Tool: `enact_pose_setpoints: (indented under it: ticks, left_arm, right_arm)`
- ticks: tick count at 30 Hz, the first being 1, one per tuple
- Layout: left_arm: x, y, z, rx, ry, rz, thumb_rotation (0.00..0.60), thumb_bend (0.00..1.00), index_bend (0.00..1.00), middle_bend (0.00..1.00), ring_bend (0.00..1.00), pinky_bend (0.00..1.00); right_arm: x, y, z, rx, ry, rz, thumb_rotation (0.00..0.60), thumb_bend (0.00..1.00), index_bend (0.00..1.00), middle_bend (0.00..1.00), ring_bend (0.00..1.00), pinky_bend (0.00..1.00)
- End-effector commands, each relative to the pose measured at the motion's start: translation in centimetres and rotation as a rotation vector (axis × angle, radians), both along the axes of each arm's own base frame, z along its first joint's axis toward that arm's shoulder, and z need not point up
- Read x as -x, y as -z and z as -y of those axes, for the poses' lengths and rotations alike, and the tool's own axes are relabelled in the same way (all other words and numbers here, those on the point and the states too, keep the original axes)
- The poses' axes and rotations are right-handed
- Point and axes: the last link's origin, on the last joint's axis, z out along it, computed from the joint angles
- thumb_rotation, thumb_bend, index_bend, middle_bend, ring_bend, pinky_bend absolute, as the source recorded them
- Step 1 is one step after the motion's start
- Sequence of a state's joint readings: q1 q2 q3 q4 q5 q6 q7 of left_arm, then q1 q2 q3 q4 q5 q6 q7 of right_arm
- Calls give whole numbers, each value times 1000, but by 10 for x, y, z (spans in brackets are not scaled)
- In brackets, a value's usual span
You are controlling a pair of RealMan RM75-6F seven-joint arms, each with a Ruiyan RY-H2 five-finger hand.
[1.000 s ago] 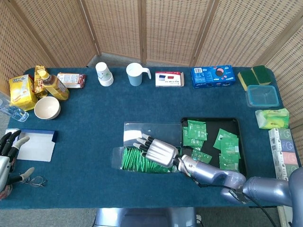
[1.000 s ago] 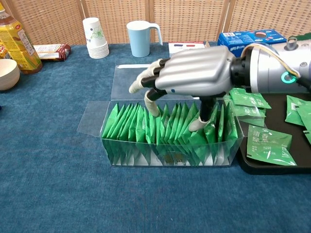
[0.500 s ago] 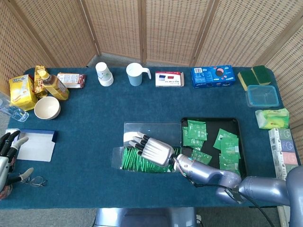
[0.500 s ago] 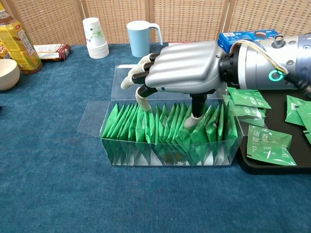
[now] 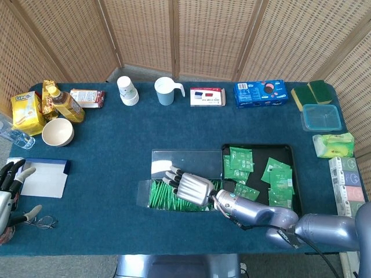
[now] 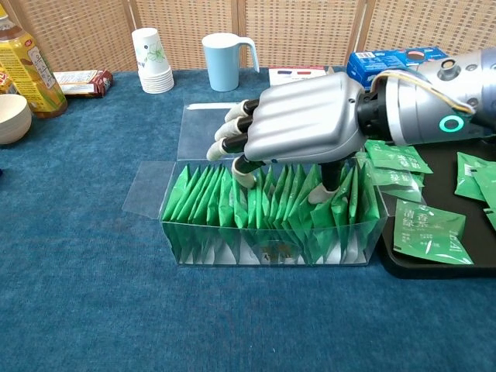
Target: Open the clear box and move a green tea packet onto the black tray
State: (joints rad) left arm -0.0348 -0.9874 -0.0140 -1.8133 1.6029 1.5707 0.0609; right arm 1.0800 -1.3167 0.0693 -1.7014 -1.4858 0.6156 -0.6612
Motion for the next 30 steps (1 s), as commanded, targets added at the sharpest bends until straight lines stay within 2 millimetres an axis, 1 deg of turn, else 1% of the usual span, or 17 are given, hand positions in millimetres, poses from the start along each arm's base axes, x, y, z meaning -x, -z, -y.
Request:
enact_pose_setpoints:
  ticks: [1, 9, 18, 24, 30]
  left_arm:
    - [-1, 0, 0, 1, 6, -1, 600, 130, 162, 64, 0, 270]
    - [-2, 0, 0, -2, 6, -2, 600, 130, 162, 63, 0, 270]
    - [-3, -1, 1, -5, 11, -2, 600, 130, 162, 61, 0, 270]
    - [-3, -2, 2, -11, 16, -1, 600, 130, 162, 61, 0, 270]
    - [-2, -4, 2, -20, 19, 1, 600, 129, 162, 61, 0, 270]
  right_arm:
    - [3, -2, 0, 12, -10, -27, 600, 0, 317, 77, 0, 54]
    - [2, 2, 0, 19, -22, -39, 600, 0, 344, 77, 0, 52]
    - [1, 6, -2, 10, -19, -48, 600, 0, 411, 89, 0, 52]
    - [-4, 10, -4, 5, -18, -14, 600, 0, 448, 106, 0, 52]
    - [-4, 13, -7, -9, 0, 16, 600, 14, 482, 123, 14, 52]
